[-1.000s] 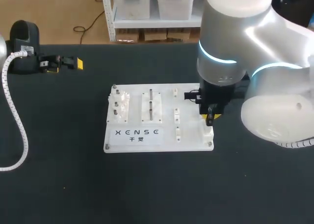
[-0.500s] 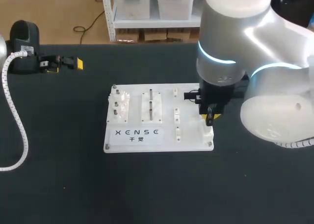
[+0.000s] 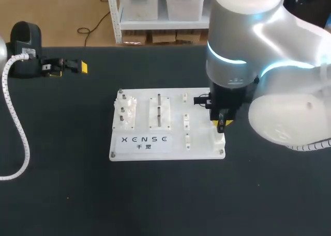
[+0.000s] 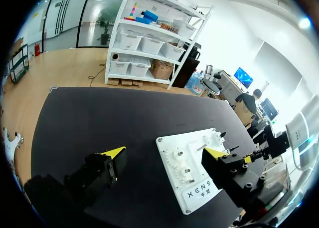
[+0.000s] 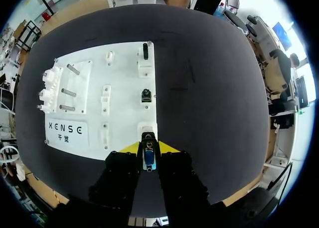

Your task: Insert the USB connector, Ethernet cable, and multi-pin plug into their matching sockets one by one.

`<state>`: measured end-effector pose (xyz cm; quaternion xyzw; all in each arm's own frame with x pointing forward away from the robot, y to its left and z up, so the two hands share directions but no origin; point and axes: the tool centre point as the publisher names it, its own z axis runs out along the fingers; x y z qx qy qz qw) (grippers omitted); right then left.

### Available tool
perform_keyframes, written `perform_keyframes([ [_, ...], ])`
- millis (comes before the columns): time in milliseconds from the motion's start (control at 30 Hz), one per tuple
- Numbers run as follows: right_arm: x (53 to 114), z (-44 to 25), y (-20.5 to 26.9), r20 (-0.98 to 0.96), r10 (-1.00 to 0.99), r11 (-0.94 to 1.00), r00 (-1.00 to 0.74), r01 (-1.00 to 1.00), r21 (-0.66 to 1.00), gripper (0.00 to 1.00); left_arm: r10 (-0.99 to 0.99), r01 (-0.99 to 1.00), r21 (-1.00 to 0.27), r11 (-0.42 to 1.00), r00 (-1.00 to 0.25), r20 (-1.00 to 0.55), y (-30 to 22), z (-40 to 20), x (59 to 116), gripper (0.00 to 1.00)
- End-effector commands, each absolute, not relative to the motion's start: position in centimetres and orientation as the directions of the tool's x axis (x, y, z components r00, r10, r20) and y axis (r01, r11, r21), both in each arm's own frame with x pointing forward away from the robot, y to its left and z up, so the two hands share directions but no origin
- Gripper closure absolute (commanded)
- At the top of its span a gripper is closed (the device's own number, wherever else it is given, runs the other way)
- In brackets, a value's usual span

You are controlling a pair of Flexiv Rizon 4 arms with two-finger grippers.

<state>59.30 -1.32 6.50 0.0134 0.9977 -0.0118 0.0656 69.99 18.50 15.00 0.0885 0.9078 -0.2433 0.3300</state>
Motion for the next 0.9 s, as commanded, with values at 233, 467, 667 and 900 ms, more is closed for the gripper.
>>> perform_keyframes([
  [233,59.31,4.95,-1.32,-0.137,0.025,0.999,-0.99,0.03,-0.038,1.0,0.0,0.321,-0.383,0.866,-0.767,-0.642,18.5,15.0,69.99,0.0],
  [467,58.72,5.25,-1.43,-0.18,0.008,0.999,-0.984,0.016,-0.039,1.0,0.0,0.321,-0.383,0.866,-0.767,-0.642,18.5,15.0,69.99,0.0],
  [667,58.56,5.48,-1.57,-0.192,0.011,0.999,-0.981,0.019,-0.037,1.0,0.0,0.321,-0.383,0.866,-0.767,-0.642,18.5,15.0,69.99,0.0],
  [900,58.68,5.64,-1.59,-0.198,0.011,0.999,-0.98,0.018,-0.038,1.0,0.0,0.321,-0.383,0.866,-0.767,-0.642,18.5,15.0,69.99,0.0],
])
